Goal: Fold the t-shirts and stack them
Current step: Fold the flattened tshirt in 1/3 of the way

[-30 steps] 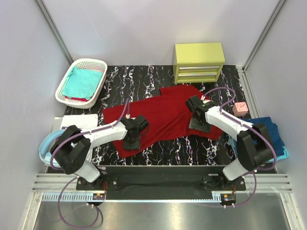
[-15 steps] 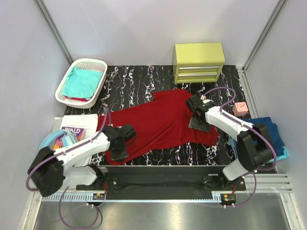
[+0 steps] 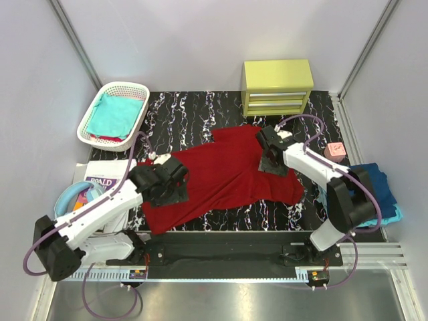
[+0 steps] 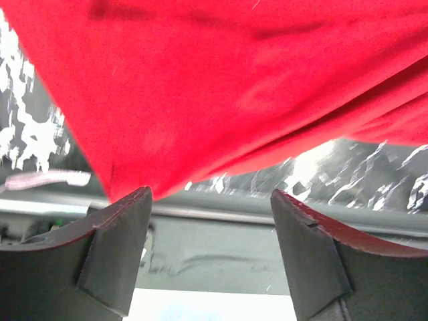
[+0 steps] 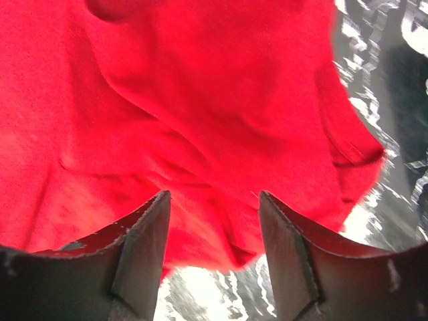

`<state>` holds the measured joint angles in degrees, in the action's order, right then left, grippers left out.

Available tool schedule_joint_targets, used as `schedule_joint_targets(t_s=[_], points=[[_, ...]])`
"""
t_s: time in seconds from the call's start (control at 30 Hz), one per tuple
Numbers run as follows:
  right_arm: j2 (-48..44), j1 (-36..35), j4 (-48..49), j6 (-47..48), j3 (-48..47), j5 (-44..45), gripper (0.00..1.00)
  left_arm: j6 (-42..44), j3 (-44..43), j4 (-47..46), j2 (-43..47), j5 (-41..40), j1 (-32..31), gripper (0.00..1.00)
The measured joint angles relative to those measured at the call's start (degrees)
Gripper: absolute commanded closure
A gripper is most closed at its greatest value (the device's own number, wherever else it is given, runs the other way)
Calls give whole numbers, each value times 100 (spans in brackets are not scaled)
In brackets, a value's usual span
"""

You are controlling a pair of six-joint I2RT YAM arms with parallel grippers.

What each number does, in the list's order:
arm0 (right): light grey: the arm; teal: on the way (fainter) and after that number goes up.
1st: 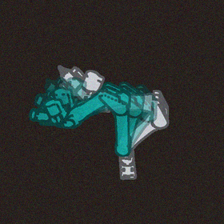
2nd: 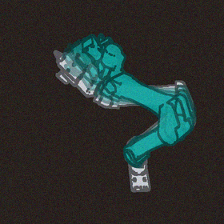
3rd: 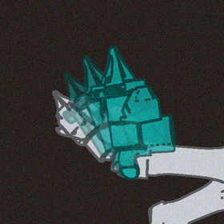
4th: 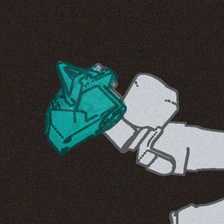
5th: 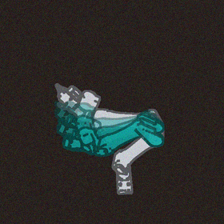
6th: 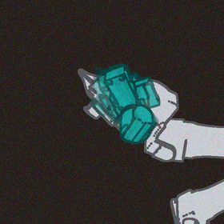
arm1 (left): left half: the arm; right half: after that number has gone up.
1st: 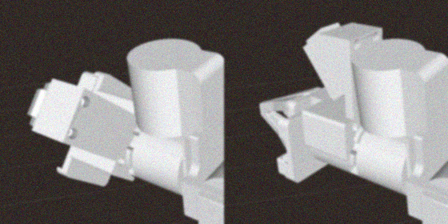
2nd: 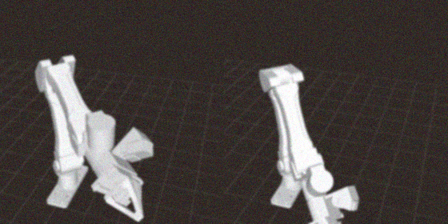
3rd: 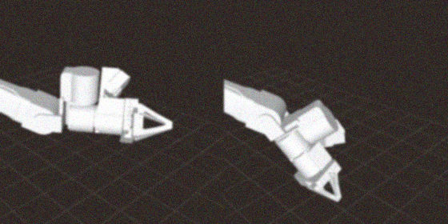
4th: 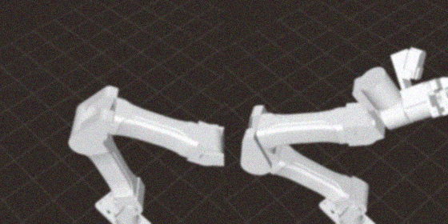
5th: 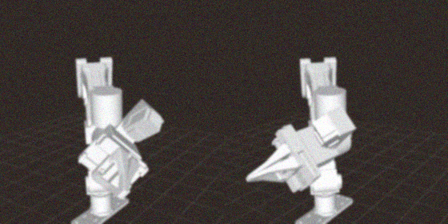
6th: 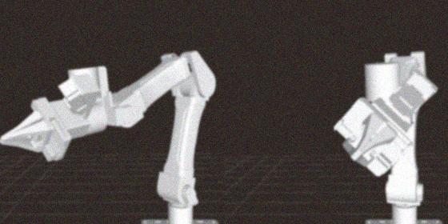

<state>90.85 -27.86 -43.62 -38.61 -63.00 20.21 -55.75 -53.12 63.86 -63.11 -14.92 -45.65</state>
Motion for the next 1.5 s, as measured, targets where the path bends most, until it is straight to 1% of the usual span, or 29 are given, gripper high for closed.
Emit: schedule_joint_targets(t_s=[0.03,0.1,0.23,0.3,0.4,0.43,0.47,0.57,0.73,0.9,0.93,1.07,1.13,1.5], points=[[107,0,44,4,-57,-26,42,55,-98,-98,-142,-83,0,23],[319,0,116,-2,-79,-79,44,168,-264,-264,-494,-186,0,26],[431,0,72,-28,39,-162,45,396,-439,-752,-1707,-247,0,27],[424,0,26,-63,87,-170,45,507,-439,-903,-2129,-229,0,27],[385,0,-146,-136,120,-164,49,658,-439,-1093,-2382,-168,26,28],[369,0,-216,-168,120,-155,52,713,-439,-1156,-2406,-142,44,29],[354,2,-323,-214,120,-133,57,765,-439,-1202,-2428,-107,74,31],[350,46,-592,-317,120,-127,62,925,-466,-1307,-2634,20,186,35],[352,160,-1080,-487,120,-111,71,1152,-505,-1375,-3189,229,328,36],[350,245,-1220,-599,166,-101,82,1316,-527,-1394,-3276,356,422,37],[350,262,-1231,-608,179,-101,87,1344,-533,-1401,-3276,376,437,38],[352,295,-1270,-669,275,-103,94,1449,-540,-1401,-3279,437,518,41],[378,308,-1287,-693,319,-105,100,1510,-542,-1403,-3279,448,573,42],[522,472,-1318,-881,754,-149,100,1893,-678,-1379,-3370,470,1196,44]])
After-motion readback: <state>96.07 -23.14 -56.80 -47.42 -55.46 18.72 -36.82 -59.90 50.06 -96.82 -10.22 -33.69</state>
